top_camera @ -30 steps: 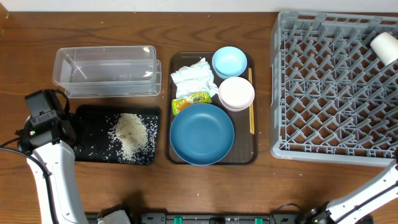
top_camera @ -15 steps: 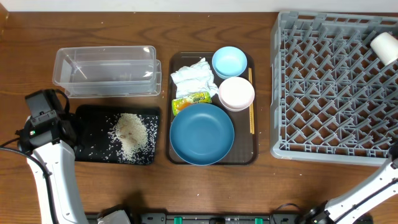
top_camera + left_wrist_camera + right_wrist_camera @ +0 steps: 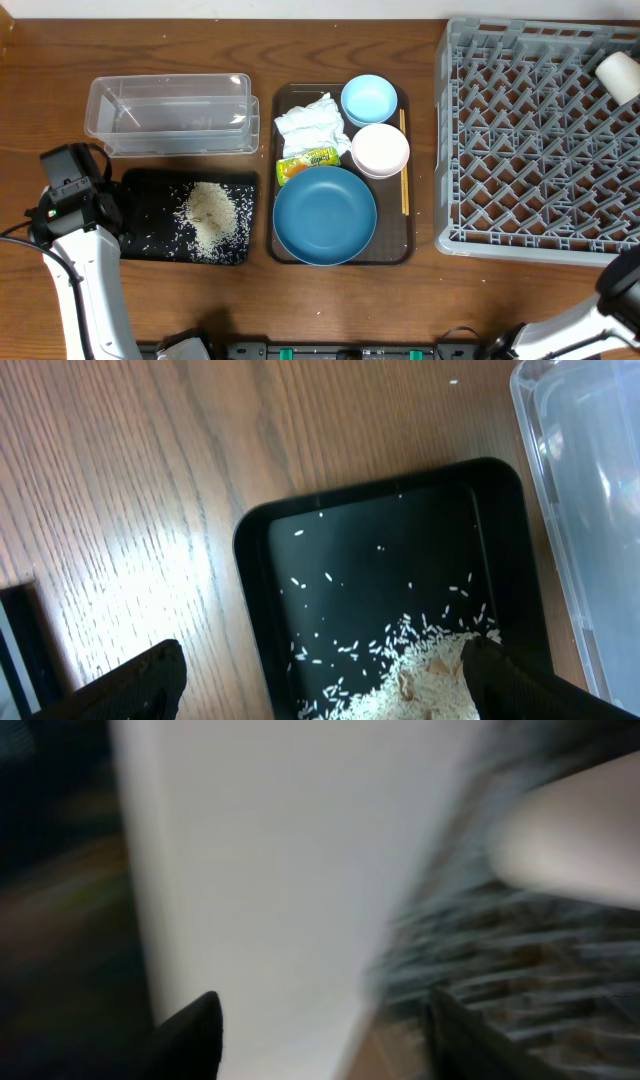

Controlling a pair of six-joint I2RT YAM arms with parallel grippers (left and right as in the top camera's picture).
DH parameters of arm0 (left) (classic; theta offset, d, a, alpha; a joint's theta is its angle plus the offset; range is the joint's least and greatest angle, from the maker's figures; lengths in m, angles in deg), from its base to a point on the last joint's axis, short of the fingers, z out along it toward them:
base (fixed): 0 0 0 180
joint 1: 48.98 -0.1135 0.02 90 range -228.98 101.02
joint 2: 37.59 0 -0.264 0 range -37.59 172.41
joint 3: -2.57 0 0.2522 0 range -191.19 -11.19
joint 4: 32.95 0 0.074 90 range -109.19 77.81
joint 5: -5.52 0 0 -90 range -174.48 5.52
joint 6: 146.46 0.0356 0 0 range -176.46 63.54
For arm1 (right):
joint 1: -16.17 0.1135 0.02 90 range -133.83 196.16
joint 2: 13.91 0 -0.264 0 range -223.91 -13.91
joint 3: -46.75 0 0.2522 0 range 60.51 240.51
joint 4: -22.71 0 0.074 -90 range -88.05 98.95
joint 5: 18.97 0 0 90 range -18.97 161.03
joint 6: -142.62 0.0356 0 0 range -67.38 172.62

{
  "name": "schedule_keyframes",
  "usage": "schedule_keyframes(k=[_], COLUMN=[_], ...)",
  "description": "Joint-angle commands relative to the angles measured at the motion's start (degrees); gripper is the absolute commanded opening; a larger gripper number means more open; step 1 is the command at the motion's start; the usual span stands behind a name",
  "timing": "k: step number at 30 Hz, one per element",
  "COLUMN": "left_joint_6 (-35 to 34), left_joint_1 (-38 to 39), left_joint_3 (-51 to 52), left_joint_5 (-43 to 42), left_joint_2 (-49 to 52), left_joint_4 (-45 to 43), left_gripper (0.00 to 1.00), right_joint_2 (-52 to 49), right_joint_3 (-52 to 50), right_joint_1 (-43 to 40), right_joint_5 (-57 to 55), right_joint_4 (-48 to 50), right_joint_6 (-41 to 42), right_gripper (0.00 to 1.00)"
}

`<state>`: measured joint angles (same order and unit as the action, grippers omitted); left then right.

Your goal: Sort waste into correct bins and load items into the dishwasher rack

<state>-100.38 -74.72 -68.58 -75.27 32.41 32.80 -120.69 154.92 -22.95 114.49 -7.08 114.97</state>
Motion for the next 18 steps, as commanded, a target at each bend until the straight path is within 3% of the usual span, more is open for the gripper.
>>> schedule_keyframes(k=[1, 6, 18], left_joint_6=[-0.55, -0.55, -0.55], left_joint_1=[-0.28, -0.28, -0.28], left_joint_3=[-1.07, -1.07, -1.07], left_joint_5=[0.31, 0.31, 0.31], left_joint_2=[-0.07, -0.07, -0.07], left_joint_4=[0.00, 0.02, 0.00], left_gripper=[0.91, 0.91, 0.91], right_joint_2=[4.15, 4.22, -3.58], right_joint_3=[1.31, 3.15, 3.13], right_joint_1=[5.16, 8.07, 6.40], right_joint_5=[-35.52, -50.95, -42.77], right_joint_4=[-7.37, -13.00, -5.07], right_joint_6=[-24.57, -31.80, -32.52], right_gripper=[0.72, 0.75, 0.84])
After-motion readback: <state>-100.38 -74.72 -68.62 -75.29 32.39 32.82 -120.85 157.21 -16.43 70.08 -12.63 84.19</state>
